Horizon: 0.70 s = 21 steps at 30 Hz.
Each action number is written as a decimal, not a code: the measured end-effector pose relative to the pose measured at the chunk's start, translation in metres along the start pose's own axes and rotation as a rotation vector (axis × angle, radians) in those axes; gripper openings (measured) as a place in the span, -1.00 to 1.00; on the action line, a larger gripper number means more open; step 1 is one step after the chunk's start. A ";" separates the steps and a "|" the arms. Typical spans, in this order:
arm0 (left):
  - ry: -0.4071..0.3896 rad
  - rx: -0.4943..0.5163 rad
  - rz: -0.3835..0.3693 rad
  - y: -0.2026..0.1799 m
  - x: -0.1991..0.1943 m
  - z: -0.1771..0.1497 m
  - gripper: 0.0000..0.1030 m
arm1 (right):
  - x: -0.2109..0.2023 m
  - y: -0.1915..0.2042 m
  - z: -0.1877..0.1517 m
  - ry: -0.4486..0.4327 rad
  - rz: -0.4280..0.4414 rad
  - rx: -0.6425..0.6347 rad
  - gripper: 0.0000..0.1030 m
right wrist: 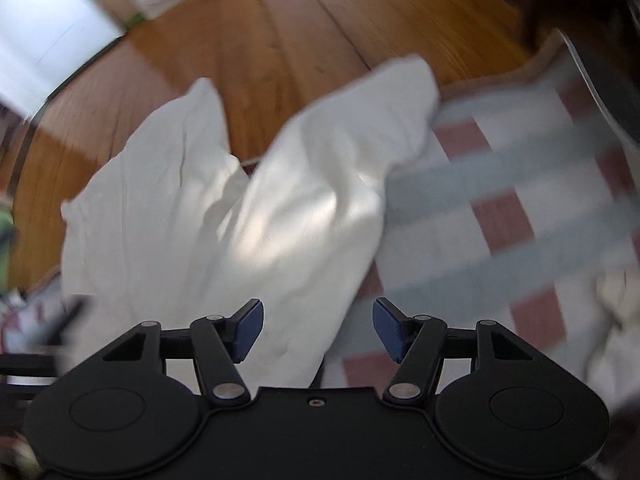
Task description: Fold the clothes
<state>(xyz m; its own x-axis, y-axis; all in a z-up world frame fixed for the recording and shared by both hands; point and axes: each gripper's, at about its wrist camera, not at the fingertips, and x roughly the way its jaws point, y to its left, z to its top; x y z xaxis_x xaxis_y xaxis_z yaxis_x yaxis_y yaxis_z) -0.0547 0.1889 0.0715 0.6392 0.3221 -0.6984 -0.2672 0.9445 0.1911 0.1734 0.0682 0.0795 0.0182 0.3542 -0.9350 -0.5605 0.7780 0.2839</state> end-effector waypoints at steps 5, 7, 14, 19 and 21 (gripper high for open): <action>0.066 -0.351 -0.232 0.017 0.051 -0.050 0.50 | -0.001 0.031 0.043 -0.004 -0.231 -0.232 0.29; 0.101 -0.345 -0.266 0.007 0.063 -0.069 0.19 | 0.014 0.029 0.065 -0.051 -0.135 -0.301 0.30; 0.152 -0.254 -0.359 -0.032 0.086 -0.102 -0.03 | 0.102 -0.070 0.110 -0.024 -0.014 0.043 0.25; 0.196 -0.257 -0.438 -0.057 0.102 -0.107 0.08 | 0.118 -0.131 0.120 -0.119 0.146 0.286 0.25; 0.210 -0.251 -0.402 -0.064 0.103 -0.114 0.19 | 0.137 -0.150 0.119 -0.154 0.266 0.409 0.28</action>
<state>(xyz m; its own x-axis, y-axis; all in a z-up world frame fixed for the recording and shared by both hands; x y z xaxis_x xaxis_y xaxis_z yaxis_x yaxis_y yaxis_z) -0.0539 0.1543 -0.0915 0.5752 -0.1069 -0.8110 -0.2121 0.9380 -0.2741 0.3586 0.0621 -0.0657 0.0582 0.6159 -0.7857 -0.1933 0.7791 0.5964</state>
